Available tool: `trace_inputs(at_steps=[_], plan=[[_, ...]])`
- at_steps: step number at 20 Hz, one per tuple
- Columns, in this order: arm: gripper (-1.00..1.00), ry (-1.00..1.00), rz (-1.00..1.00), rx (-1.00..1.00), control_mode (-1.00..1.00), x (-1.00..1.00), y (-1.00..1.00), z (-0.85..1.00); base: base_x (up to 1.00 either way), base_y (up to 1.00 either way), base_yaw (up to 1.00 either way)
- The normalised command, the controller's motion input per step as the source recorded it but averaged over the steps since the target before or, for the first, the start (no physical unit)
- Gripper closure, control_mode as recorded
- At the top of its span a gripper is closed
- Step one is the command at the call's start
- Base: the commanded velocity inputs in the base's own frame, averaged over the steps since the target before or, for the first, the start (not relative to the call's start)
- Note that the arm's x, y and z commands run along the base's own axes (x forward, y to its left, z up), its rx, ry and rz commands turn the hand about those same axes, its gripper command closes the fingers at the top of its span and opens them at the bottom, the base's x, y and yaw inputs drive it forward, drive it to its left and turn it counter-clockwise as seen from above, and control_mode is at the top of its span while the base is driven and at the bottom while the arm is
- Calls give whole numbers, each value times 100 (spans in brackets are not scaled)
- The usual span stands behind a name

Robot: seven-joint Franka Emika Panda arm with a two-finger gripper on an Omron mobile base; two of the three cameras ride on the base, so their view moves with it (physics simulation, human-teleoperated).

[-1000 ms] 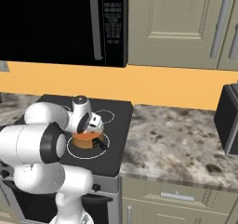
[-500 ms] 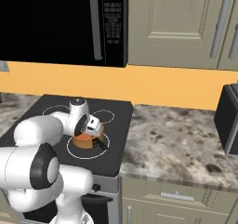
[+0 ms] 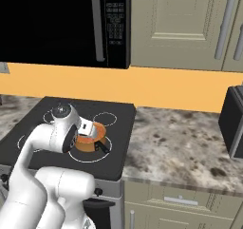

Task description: Retrieve the steak from the fridge and place it on the saucepan with marinade on the stove.

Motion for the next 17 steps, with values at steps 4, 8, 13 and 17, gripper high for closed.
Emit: trace_inputs(at_steps=[4,8,13,17], plan=[[-100,-63,1,0,-100,-100,-16,70,0,0,0],[-100,-53,0,4,-100,-100,-32,75,0,0,0],[-100,-38,0,11,-100,-100,-47,50,0,0,0],[-100,-34,0,9,-100,-100,-46,21,0,0,0]])
